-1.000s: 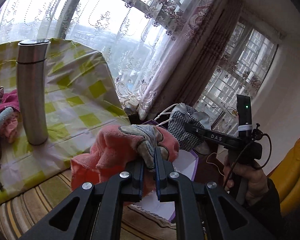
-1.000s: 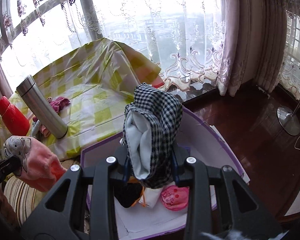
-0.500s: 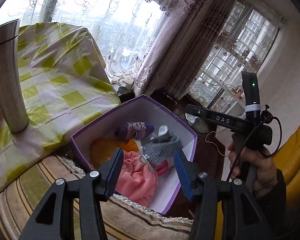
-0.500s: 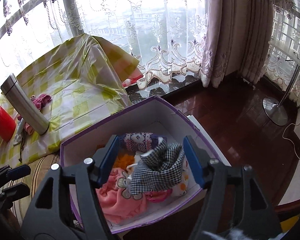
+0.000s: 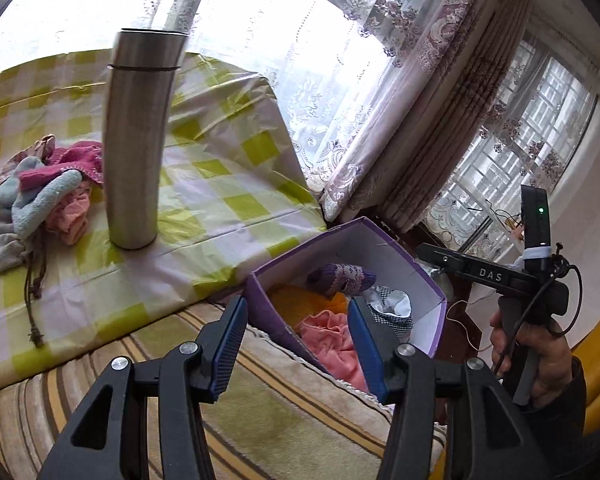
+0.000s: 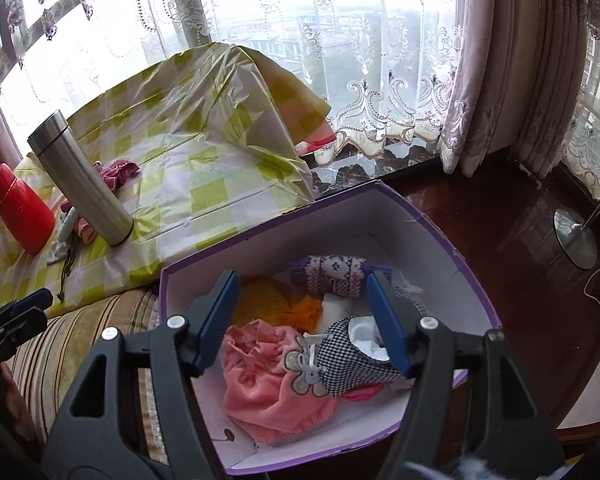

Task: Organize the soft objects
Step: 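Return both tools to the table over the remaining pile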

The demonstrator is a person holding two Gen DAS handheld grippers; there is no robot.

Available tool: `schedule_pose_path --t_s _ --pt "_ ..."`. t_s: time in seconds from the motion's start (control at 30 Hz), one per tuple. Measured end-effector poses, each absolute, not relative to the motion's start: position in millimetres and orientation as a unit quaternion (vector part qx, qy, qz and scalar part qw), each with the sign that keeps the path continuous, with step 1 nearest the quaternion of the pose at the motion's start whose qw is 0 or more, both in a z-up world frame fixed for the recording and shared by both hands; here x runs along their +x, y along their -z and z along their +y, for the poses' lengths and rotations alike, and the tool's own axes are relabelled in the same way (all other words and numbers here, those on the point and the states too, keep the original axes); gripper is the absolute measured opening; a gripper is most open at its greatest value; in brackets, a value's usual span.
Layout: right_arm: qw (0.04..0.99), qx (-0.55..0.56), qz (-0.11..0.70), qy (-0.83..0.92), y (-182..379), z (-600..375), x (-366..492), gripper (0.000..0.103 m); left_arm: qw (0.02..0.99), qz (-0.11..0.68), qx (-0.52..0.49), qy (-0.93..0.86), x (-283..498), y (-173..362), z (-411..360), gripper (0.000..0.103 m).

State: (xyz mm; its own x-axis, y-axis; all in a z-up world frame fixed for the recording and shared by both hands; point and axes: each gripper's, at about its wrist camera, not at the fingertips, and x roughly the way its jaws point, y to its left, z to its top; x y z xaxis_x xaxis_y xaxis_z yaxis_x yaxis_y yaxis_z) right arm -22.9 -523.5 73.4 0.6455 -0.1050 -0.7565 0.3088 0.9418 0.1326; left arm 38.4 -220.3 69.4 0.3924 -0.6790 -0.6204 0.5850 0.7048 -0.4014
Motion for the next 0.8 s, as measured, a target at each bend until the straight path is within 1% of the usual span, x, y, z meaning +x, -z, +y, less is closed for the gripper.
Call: schedule_pose_path --t_s 0.43,0.8 --pt "0.901 0.104 0.416 0.065 -74.5 -492.2 22.3 0.069 0.868 0.393 -0.111 0.283 83.2 -64.1 -135.5 0.053" --pt "0.900 0.091 0.425 0.024 -73.9 -477.5 81.0 0.069 0.888 0.384 -0.109 0.227 137.0 -65.0 -92.6 0.053"
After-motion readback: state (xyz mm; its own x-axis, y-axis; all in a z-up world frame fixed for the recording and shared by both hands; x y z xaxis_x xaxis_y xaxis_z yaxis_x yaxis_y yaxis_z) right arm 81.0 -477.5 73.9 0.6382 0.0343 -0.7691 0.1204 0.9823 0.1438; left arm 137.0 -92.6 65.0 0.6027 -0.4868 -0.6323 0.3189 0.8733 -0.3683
